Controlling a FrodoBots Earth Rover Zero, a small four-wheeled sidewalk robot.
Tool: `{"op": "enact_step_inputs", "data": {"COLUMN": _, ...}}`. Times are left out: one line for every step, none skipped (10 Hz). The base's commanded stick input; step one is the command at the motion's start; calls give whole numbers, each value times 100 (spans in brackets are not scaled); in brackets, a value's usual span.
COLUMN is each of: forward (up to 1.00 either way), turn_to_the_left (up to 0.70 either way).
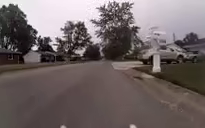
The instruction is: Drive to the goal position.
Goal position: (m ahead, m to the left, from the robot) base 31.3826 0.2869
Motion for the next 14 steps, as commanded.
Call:
{"op": "enact_step_inputs", "data": {"forward": 100, "turn_to_the_left": -40}}
{"op": "enact_step_inputs", "data": {"forward": 100, "turn_to_the_left": -40}}
{"op": "enact_step_inputs", "data": {"forward": 100, "turn_to_the_left": -22}}
{"op": "enact_step_inputs", "data": {"forward": 100, "turn_to_the_left": 0}}
{"op": "enact_step_inputs", "data": {"forward": 100, "turn_to_the_left": 0}}
{"op": "enact_step_inputs", "data": {"forward": 100, "turn_to_the_left": 0}}
{"op": "enact_step_inputs", "data": {"forward": 100, "turn_to_the_left": 0}}
{"op": "enact_step_inputs", "data": {"forward": 100, "turn_to_the_left": -1}}
{"op": "enact_step_inputs", "data": {"forward": 100, "turn_to_the_left": -23}}
{"op": "enact_step_inputs", "data": {"forward": 100, "turn_to_the_left": -40}}
{"op": "enact_step_inputs", "data": {"forward": 100, "turn_to_the_left": -40}}
{"op": "enact_step_inputs", "data": {"forward": 100, "turn_to_the_left": -23}}
{"op": "enact_step_inputs", "data": {"forward": 100, "turn_to_the_left": -8}}
{"op": "enact_step_inputs", "data": {"forward": 100, "turn_to_the_left": 0}}
